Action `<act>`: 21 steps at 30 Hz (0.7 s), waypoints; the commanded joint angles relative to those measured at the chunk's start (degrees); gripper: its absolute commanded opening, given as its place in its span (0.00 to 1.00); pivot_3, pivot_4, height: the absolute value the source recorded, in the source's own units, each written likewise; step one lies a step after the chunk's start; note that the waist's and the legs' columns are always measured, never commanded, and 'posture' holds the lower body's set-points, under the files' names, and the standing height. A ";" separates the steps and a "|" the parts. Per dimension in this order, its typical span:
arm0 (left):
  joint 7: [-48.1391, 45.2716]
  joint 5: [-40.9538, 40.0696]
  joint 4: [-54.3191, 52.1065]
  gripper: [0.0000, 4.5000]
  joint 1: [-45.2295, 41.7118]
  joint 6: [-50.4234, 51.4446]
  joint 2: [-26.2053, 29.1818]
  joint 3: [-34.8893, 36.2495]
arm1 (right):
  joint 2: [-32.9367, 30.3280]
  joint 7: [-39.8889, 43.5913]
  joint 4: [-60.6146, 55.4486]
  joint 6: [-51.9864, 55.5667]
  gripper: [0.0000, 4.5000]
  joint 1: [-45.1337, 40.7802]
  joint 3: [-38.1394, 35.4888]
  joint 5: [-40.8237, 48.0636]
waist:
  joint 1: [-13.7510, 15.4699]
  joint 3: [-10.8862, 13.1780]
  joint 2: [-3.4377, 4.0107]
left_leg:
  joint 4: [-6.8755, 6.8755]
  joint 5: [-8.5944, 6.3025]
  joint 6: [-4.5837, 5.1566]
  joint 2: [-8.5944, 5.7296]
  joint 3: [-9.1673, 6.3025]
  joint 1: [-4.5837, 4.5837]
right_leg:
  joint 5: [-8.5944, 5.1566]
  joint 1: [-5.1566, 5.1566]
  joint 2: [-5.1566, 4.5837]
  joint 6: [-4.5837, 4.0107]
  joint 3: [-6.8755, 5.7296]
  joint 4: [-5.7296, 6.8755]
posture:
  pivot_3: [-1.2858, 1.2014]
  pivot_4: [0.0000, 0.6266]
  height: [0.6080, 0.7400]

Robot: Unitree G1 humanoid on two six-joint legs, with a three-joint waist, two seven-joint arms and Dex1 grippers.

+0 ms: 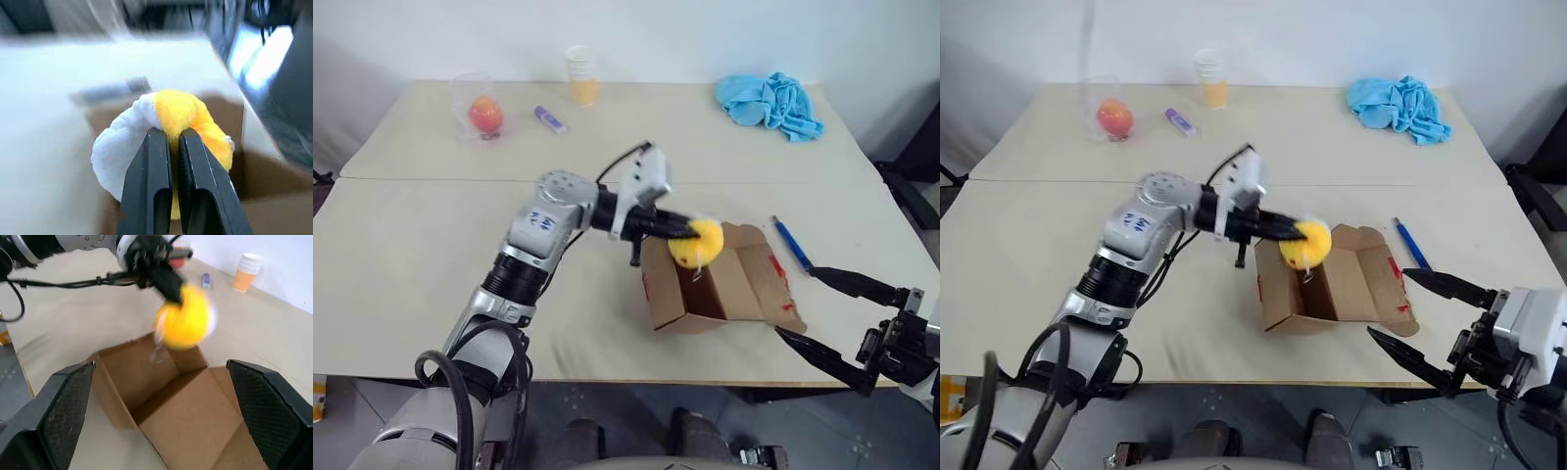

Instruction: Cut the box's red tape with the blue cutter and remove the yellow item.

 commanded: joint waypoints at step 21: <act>23.94 -11.70 -17.18 0.52 48.68 3.82 15.42 37.81 | 5.86 11.21 21.35 -9.59 1.00 -30.03 29.43 -9.36 | -0.57 0.13 -0.24 | 0.13 -0.05 -0.13 -0.01 -0.26 0.06 | -0.01 -0.02 -0.07 -0.08 -0.25 0.29 | 0.52 0.24 1.00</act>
